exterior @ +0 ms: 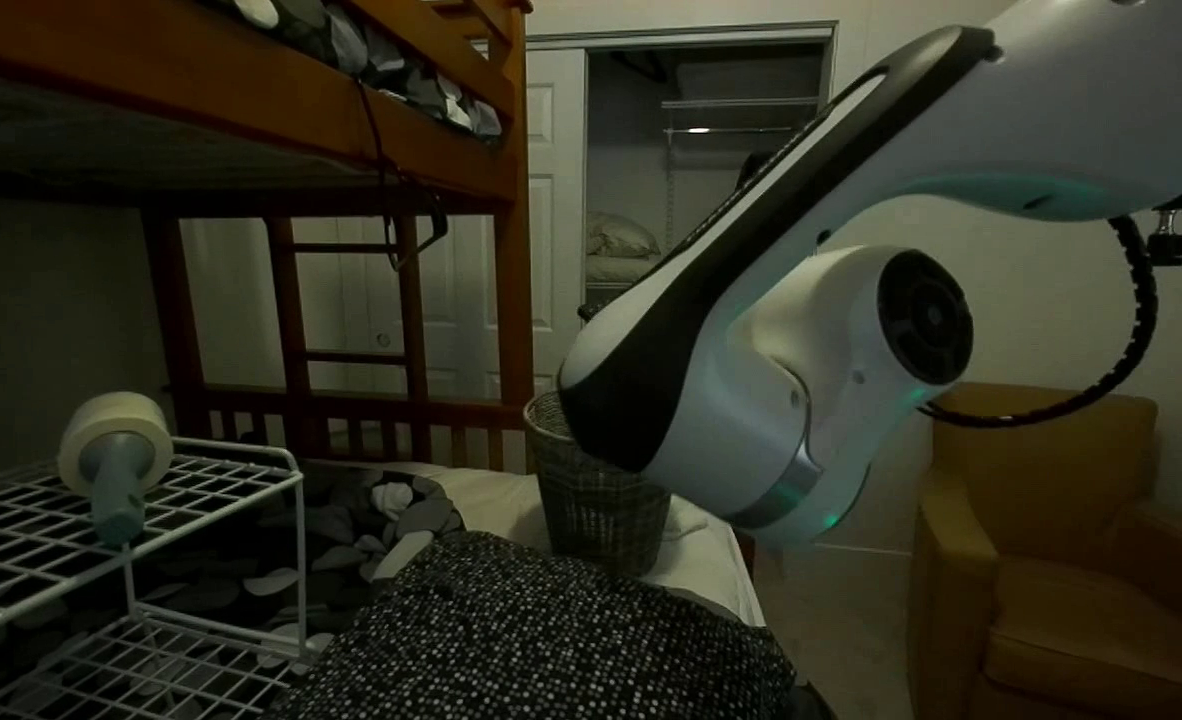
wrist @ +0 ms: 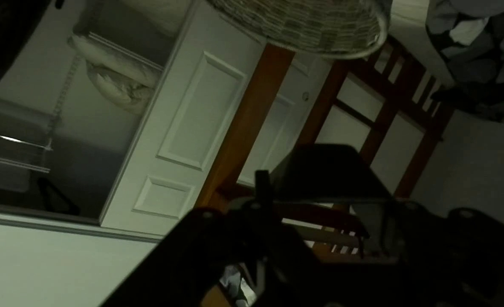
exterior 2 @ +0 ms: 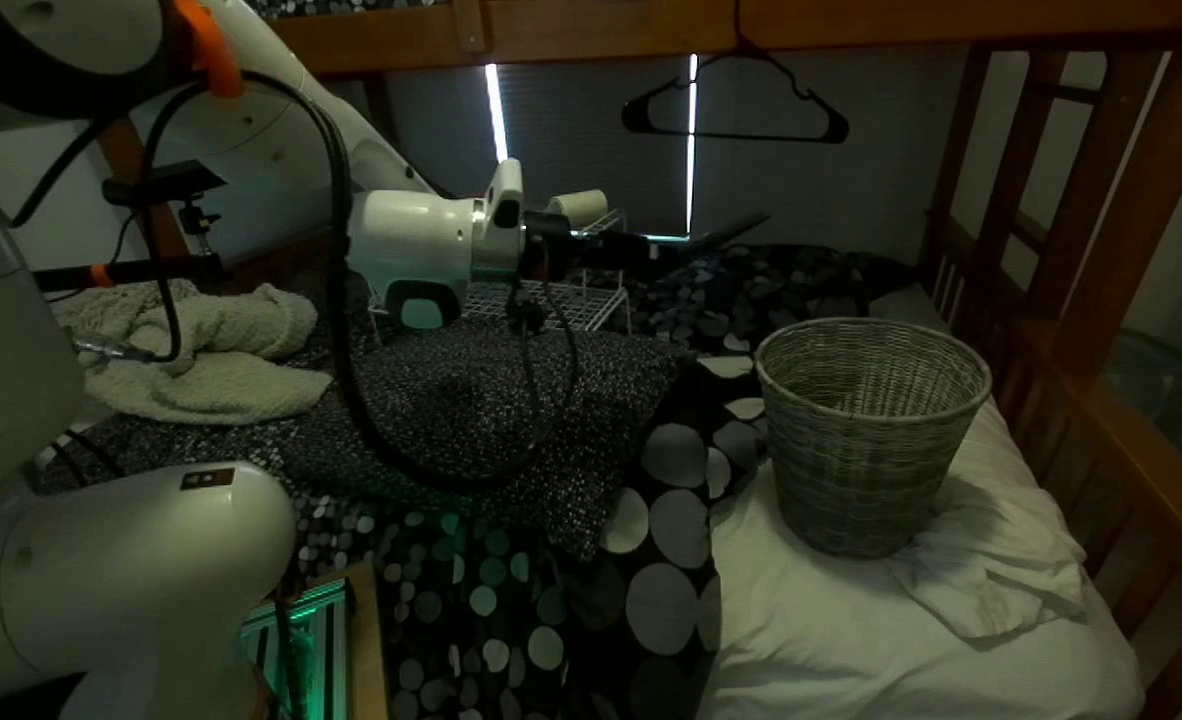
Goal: Remove the remote from the bottom rack and put it in the basket
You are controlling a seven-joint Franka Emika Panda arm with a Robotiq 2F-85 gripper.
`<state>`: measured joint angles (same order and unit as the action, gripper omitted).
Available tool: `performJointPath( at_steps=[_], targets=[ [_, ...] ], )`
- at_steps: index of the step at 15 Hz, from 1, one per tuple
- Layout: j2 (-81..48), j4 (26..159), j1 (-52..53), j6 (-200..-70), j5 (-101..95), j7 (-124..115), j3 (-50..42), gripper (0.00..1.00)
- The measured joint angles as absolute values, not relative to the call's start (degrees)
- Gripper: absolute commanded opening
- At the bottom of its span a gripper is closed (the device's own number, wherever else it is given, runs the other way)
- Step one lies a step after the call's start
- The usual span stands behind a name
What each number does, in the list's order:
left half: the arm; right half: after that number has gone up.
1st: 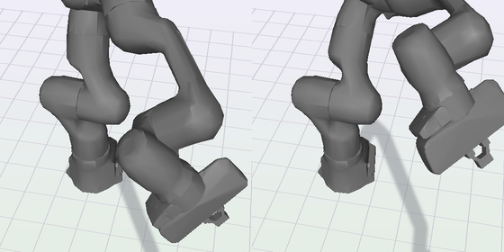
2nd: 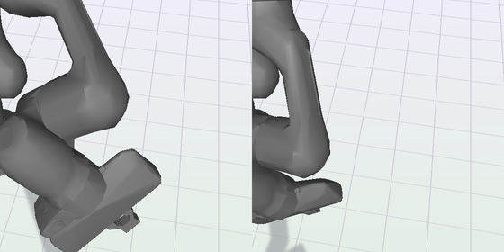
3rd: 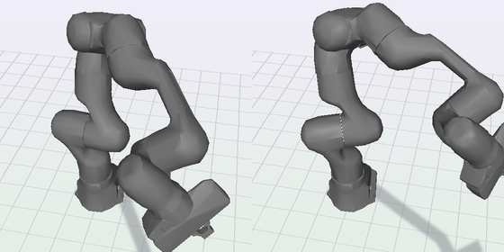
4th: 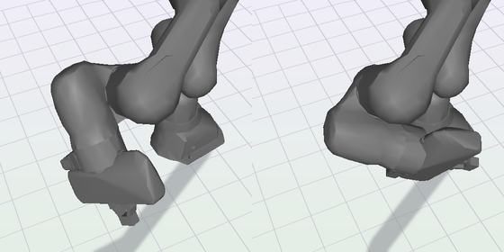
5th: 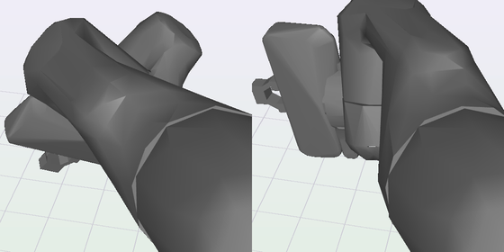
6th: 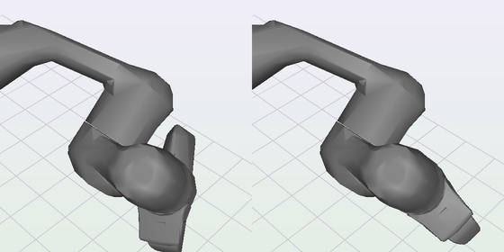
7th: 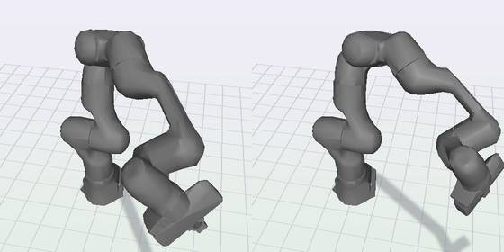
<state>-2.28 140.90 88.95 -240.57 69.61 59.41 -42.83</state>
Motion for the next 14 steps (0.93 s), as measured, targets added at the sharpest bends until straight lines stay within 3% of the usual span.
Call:
performJointPath(
  at_steps=[3,4,8,9,11,14],
  targets=[
    [5.48,142.16,74.89,-235.79,56.59,58.28,-35.1,0.26],
    [8.25,142.69,70.19,-233.15,53.89,57.76,-32.71,0.51],
    [13.21,144.08,59.37,-227.03,53.56,59.07,-26.89,0.51],
    [13.22,144.31,59.31,-227.03,53.57,59.07,-26.51,0.26],
    [12.9,144.56,57.24,-225.82,53.63,58.94,-24.0,0.26],
    [13.51,144.19,54.83,-212.9,53.51,59.23,-24.87,0.26]
  ],
)
